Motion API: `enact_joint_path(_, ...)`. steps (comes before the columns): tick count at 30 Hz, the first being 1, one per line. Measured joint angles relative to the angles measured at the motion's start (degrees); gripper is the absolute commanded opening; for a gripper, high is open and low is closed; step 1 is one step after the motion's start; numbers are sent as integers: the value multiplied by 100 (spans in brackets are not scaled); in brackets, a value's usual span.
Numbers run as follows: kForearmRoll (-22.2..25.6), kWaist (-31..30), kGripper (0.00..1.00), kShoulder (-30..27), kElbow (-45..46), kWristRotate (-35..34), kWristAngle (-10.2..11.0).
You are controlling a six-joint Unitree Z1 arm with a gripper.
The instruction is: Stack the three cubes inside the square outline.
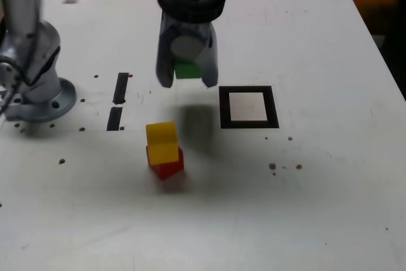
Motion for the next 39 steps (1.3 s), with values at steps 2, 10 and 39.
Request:
enact_joint_path(2,-83,238,37,60,65,83,1)
enact_joint_path(10,-762,1358,40,168,531,748,-185)
enact_joint_path(39,-1007,2005,87,-133,955,1361,-432)
